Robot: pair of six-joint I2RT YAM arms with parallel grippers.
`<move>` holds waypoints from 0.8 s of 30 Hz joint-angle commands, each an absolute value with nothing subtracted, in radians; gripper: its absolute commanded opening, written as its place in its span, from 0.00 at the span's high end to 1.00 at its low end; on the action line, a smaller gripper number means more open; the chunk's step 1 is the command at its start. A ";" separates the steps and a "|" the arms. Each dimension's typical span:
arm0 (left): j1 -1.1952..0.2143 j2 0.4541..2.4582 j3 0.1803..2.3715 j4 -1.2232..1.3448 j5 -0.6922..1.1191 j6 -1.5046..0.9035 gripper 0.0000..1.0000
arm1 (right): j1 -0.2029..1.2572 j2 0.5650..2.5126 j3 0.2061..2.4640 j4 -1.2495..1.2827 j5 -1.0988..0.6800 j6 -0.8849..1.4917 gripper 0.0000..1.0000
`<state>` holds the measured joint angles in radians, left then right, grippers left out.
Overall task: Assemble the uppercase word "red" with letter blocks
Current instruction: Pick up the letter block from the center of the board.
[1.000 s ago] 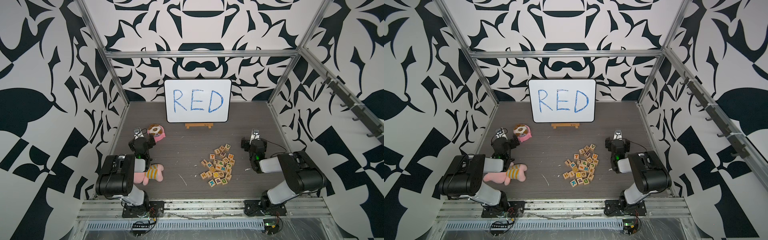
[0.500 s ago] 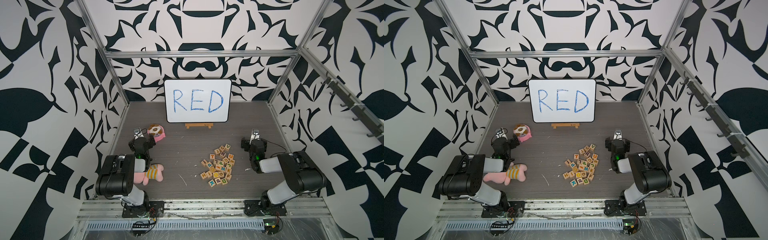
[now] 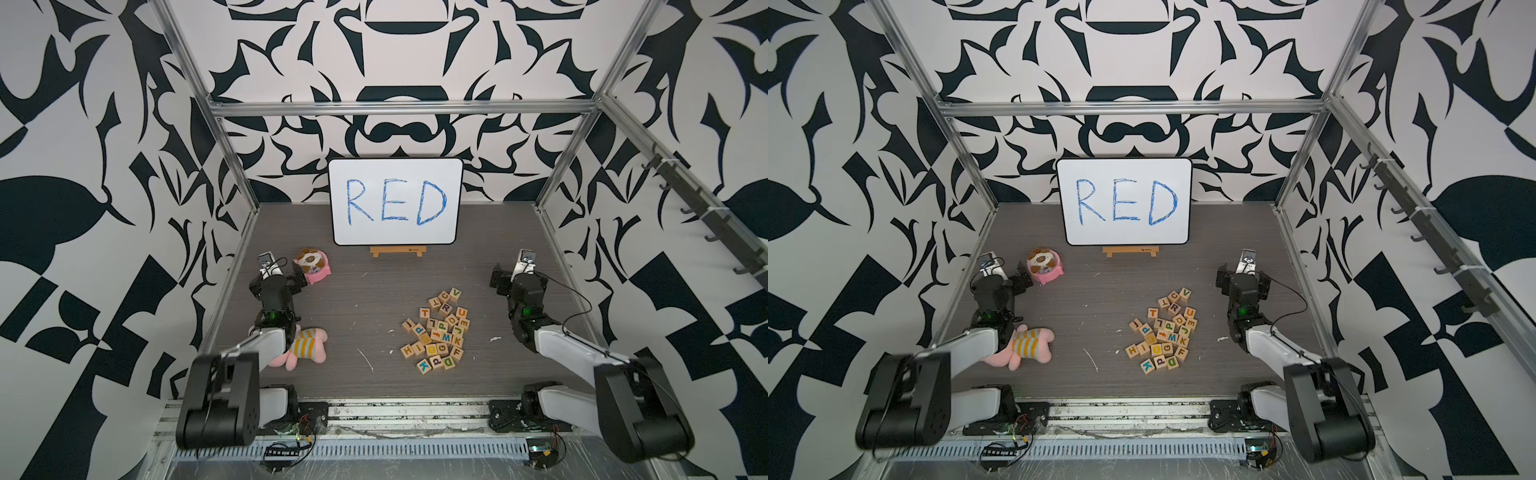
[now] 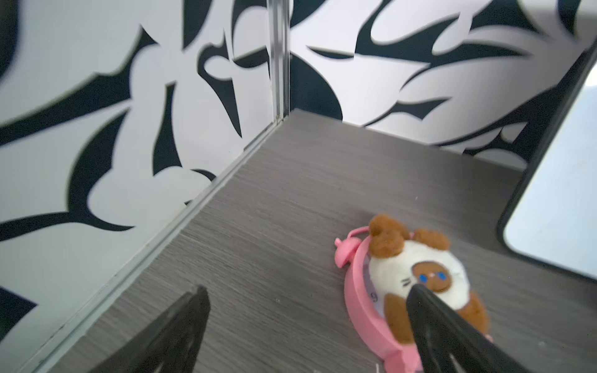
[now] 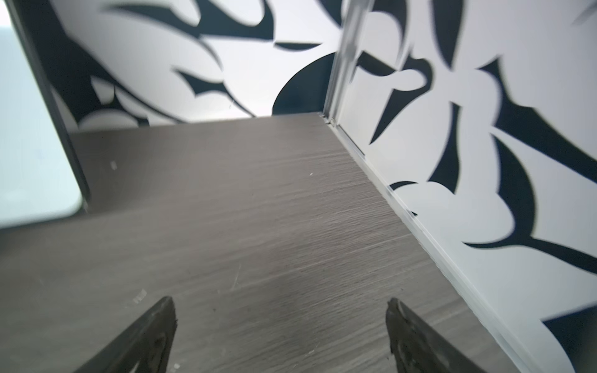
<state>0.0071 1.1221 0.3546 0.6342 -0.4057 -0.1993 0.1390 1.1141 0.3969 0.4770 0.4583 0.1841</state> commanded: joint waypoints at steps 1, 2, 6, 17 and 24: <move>0.012 0.924 0.473 0.192 -0.436 -0.379 0.00 | 0.133 1.005 0.506 0.031 0.584 0.514 0.00; 0.012 0.873 0.508 0.081 -0.420 -0.430 0.01 | 0.132 0.977 0.544 -0.101 0.600 0.594 0.00; 0.012 0.734 0.526 -0.090 -0.414 -0.708 0.00 | 0.130 0.907 0.605 -0.273 0.534 0.635 0.00; 0.012 0.694 0.628 -0.257 -0.022 -0.803 0.00 | 0.130 0.733 0.666 -0.407 0.314 0.646 0.06; -0.044 0.819 0.754 -0.383 0.158 -0.795 0.00 | 0.130 0.730 0.737 -0.440 0.073 0.594 0.13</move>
